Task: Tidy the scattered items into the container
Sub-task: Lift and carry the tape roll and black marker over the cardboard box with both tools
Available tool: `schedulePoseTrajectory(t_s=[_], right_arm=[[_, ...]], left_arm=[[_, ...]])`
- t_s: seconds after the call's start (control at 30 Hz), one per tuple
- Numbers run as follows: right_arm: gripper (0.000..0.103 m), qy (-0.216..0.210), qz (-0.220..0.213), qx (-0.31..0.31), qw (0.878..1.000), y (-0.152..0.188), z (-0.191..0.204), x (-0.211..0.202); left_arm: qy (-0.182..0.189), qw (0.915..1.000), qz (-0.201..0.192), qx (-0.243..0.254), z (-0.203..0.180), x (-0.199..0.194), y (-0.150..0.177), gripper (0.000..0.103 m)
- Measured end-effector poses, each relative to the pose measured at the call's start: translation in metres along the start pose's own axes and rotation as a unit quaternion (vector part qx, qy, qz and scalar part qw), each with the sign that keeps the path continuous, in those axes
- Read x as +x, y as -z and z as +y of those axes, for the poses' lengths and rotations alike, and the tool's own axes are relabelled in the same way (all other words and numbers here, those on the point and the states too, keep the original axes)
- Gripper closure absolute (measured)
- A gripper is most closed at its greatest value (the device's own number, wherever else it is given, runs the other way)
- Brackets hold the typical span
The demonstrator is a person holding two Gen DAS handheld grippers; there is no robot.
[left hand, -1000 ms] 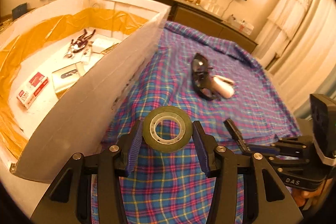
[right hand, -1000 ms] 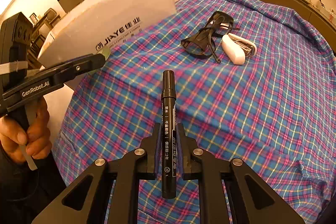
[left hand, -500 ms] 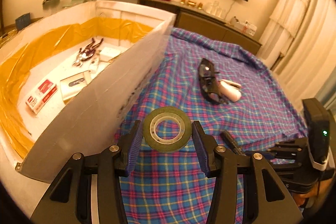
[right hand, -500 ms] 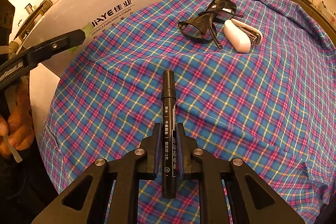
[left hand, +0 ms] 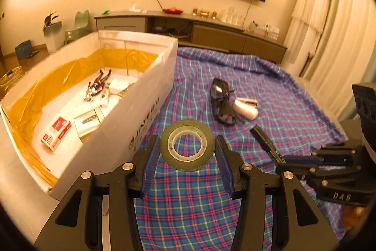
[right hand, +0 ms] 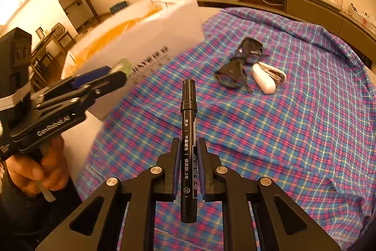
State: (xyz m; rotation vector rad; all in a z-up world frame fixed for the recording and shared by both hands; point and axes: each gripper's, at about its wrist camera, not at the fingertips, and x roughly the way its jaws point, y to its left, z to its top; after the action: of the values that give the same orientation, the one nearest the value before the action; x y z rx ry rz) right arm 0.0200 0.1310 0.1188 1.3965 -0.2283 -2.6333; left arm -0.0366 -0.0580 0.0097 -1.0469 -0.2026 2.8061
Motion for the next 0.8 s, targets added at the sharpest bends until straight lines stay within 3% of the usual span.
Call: schedulePoseTrajectory(t_s=[0.33,0.8], right_arm=[[0.088,-0.013,-0.032,0.007,0.999,-0.015,0.042,-0.017],[0.088,-0.018,-0.056,-0.031,0.998,-0.055,0.093,-0.038]], left_arm=[[0.022,0.9988,-0.027,-0.035,0.023,-0.029,-0.011,0.054],[0.050,0.9924,-0.064,-0.092,0.061,-0.060,-0.023,0.054]])
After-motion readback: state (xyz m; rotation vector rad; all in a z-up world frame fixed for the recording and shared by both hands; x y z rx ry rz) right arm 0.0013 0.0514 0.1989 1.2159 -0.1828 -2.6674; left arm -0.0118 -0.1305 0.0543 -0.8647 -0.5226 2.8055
